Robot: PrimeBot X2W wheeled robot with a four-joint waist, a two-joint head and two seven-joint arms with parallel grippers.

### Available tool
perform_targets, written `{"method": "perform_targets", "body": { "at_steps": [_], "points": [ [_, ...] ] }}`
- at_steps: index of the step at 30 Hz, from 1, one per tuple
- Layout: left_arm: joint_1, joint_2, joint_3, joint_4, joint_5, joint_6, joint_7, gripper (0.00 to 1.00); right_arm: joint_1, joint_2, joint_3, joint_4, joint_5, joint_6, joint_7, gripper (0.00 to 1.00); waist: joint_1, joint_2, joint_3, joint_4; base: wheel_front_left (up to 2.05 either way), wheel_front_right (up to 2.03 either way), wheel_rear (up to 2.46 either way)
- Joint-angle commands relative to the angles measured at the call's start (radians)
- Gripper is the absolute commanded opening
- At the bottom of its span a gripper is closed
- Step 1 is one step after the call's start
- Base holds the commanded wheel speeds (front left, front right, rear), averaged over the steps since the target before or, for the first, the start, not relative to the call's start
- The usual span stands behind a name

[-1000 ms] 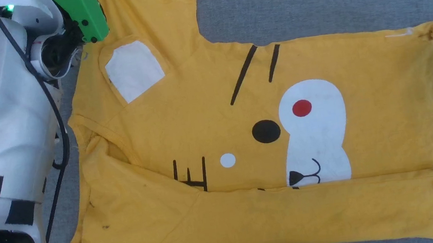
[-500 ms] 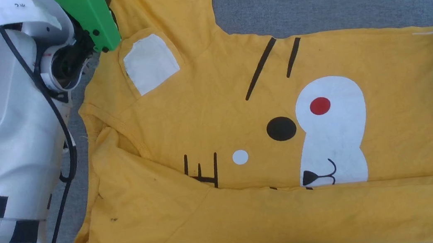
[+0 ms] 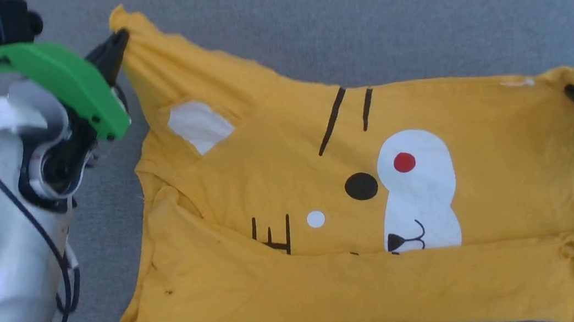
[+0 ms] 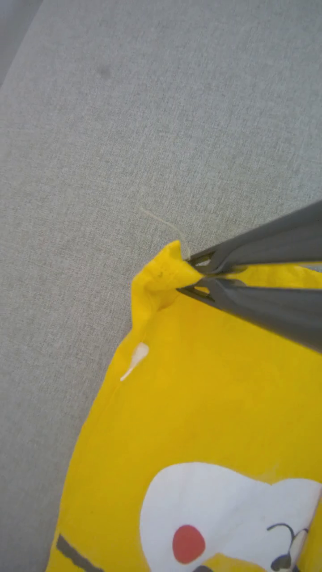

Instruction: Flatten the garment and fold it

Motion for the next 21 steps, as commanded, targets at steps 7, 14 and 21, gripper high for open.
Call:
{"method": "perform_targets", "body": {
  "at_steps": [7, 14, 21],
  "points": [
    [0.215, 0.079, 0.028, -0.169, -0.032, 0.076, 0.021, 0.0, 0.129, 0.043, -0.061, -0.024, 0.013, 0.002, -0.06, 0.0, 0.0, 0.0, -0.22, -0.023, 0.0, 0.0, 0.0],
    [0.422, 0.098, 0.054, -0.273, -0.079, 0.138, 0.011, 0.0, 0.246, 0.08, -0.104, -0.019, 0.013, 0.002, -0.068, 0.0, 0.0, 0.0, -0.277, -0.033, 0.0, 0.0, 0.0],
    [0.606, 0.093, 0.077, -0.319, -0.116, 0.185, -0.029, 0.0, 0.35, 0.118, -0.109, -0.005, 0.023, 0.002, -0.067, 0.0, 0.0, 0.0, -0.289, -0.043, 0.0, 0.0, 0.0]
  ]
}}
